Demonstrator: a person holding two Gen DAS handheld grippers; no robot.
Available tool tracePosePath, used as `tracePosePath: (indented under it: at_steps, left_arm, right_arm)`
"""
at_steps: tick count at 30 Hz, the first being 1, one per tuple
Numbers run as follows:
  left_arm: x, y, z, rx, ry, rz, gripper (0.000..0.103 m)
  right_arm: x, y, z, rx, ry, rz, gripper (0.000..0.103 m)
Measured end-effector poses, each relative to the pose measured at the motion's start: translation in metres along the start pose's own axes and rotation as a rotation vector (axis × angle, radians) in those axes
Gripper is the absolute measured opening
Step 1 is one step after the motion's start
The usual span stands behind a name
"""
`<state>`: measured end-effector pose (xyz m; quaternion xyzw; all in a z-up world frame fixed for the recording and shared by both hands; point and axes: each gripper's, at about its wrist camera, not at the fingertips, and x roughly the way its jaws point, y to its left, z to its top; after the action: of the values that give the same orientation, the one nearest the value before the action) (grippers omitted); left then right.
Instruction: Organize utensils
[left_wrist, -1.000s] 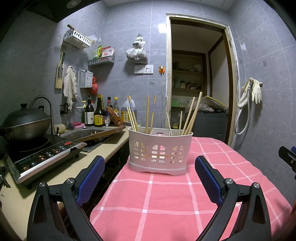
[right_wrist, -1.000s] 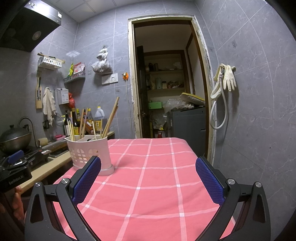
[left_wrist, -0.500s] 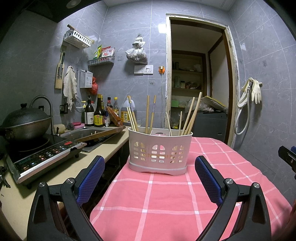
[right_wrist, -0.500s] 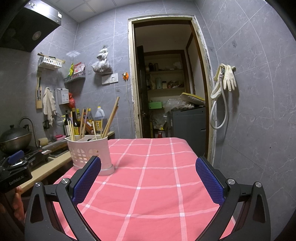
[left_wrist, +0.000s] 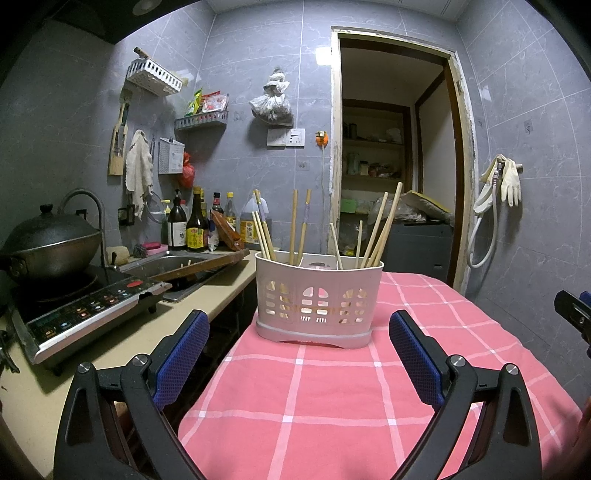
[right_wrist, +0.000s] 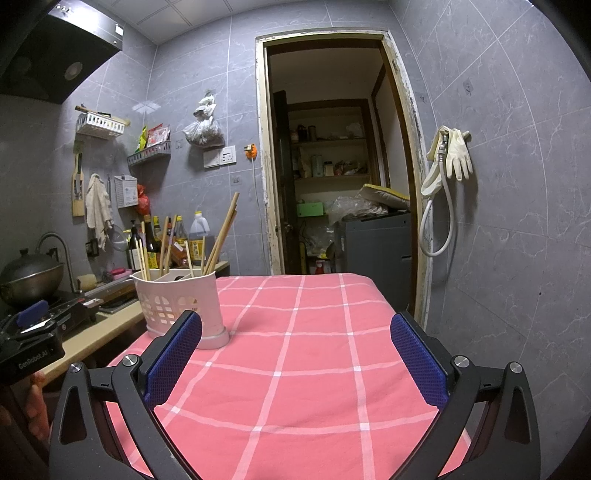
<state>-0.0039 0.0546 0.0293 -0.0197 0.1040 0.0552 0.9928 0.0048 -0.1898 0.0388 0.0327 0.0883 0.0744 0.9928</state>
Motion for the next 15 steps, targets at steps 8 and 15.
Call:
tracePosePath:
  at_steps: [8, 15]
  left_arm:
    - [-0.0005, -0.0027, 0.0006, 0.002, 0.003, 0.002, 0.096]
    - [-0.0004, -0.0039, 0.0007, 0.004, 0.002, 0.005, 0.096]
  right_arm:
    - [0.0001, -0.0004, 0.0004, 0.000, 0.000, 0.001, 0.103]
    - [0.0005, -0.0003, 0.0002, 0.001, 0.001, 0.001, 0.103]
